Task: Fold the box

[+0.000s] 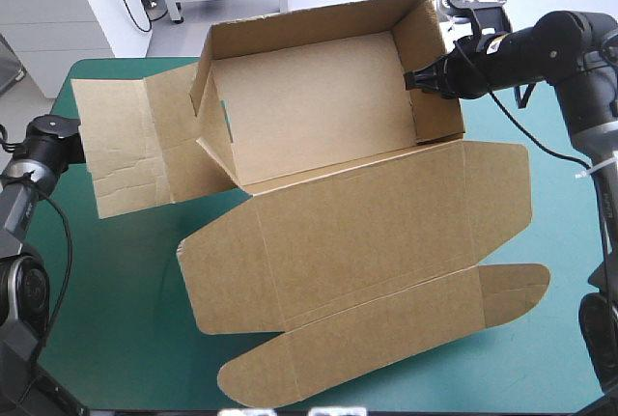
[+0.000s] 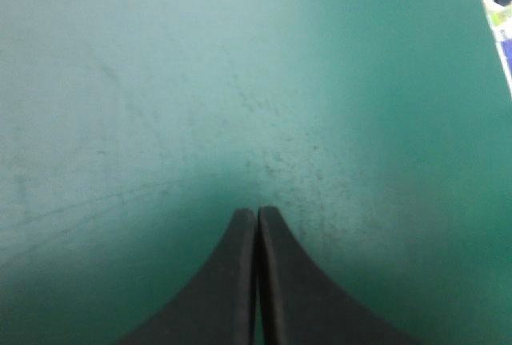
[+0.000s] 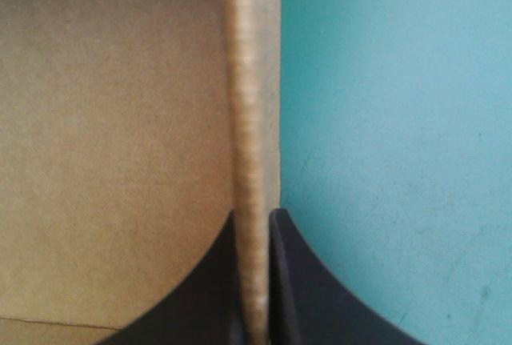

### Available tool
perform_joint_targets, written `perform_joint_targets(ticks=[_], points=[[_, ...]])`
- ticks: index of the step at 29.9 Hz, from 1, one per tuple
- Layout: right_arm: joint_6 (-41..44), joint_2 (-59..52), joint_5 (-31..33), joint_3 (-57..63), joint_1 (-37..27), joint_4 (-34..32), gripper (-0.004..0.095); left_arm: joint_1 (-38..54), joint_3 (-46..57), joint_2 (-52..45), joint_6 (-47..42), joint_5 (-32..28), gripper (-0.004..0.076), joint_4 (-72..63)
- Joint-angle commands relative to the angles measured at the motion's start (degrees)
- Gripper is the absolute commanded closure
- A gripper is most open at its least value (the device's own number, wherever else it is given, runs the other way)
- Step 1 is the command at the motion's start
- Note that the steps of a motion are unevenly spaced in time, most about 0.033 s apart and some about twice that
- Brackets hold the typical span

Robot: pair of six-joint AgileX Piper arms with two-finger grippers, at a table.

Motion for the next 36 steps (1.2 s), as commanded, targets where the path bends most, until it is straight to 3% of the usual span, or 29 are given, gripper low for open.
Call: perform_joint_targets(ticks=[1, 7, 12, 36], points=[[1.7, -1.1, -4.8, -1.6, -0.3, -1.9, 0.0927, -1.3, -1.3, -3.5, -0.7, 2.1, 0.0731, -8.0], [2.3, 0.7, -5.4, -1.6, -0.3, -5.0, 0.0927, -2.3, -1.3, -3.8, -0.8, 13.9, 0.0731, -18.7], [2.3, 2.0, -5.6, -1.6, -0.3, -5.3, 0.0927, -4.6, -1.3, -3.9, -0.8, 17.6, 0.0731, -22.3], [3.2, 4.3, -5.3, -1.6, -0.3, -7.1, 0.0927, -5.5, -3.4, -9.4, 0.8, 17.6, 0.072, -23.1]])
